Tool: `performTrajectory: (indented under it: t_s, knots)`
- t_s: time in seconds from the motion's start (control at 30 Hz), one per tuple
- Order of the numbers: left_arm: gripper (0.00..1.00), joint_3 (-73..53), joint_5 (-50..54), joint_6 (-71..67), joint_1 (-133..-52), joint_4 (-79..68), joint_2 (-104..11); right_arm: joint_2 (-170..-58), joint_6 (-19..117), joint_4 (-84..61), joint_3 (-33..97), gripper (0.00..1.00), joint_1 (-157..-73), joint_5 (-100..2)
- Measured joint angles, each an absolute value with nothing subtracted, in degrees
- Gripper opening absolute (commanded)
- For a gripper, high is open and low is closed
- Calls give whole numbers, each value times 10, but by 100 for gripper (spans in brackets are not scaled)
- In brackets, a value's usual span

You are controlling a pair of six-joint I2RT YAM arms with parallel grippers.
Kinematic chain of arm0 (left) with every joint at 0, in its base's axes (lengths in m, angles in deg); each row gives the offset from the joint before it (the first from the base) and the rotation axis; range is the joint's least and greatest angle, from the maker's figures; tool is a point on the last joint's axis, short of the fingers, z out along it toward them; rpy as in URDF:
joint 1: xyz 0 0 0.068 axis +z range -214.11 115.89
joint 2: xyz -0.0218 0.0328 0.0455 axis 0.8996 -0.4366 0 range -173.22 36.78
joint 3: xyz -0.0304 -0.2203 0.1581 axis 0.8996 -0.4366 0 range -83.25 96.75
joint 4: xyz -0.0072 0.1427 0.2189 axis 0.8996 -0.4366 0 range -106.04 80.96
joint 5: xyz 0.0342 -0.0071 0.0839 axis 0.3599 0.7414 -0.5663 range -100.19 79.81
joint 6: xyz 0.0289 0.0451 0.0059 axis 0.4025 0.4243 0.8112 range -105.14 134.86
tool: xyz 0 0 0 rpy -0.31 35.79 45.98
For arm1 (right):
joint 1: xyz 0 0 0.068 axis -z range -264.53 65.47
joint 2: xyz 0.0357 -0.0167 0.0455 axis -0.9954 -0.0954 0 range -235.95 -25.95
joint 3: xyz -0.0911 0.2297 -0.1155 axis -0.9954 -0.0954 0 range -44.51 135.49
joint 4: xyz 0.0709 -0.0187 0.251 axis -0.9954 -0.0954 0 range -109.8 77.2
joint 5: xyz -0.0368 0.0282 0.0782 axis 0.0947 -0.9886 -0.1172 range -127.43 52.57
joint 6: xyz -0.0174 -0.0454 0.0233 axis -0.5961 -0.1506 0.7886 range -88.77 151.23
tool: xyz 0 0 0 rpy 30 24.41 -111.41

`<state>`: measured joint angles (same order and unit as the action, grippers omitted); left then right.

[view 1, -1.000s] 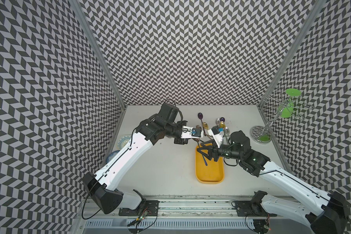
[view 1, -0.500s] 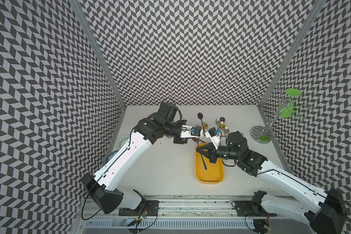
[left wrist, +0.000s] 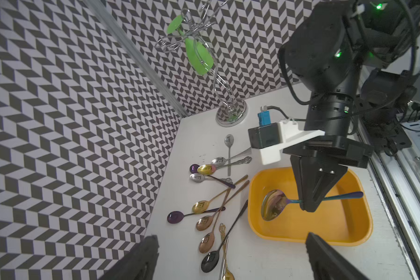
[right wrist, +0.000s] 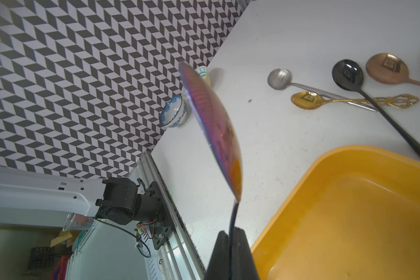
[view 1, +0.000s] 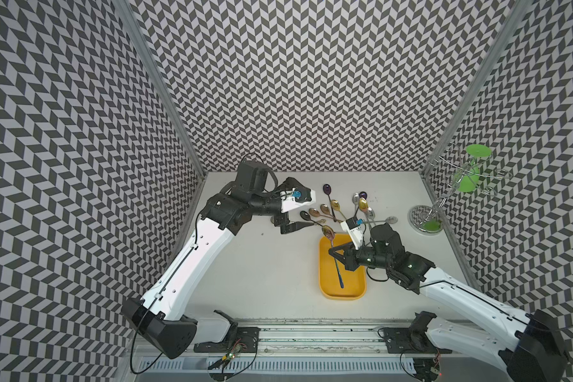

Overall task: Put the spoon into the storage box
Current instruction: Pick up the spoon from the center of the board.

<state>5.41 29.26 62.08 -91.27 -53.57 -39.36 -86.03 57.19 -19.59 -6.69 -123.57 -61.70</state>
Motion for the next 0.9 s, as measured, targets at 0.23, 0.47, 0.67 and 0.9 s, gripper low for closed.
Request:
performTrajectory:
  t_s: [0.23,0.47,0.67,0.9]
  knots:
    - [99,-36,331,467,-854,-431,-376,-857,668,-206,-78,0,-1225,-616]
    - [99,-136,341,326,-789,-331,-360,-883,708,-214,-79,0,-1211,-630]
    - [99,-214,310,238,-734,-253,-338,-921,733,-195,-103,0,-1179,-671]
    - [99,-313,300,168,-694,-186,-328,-998,741,-170,-122,0,-1158,-706]
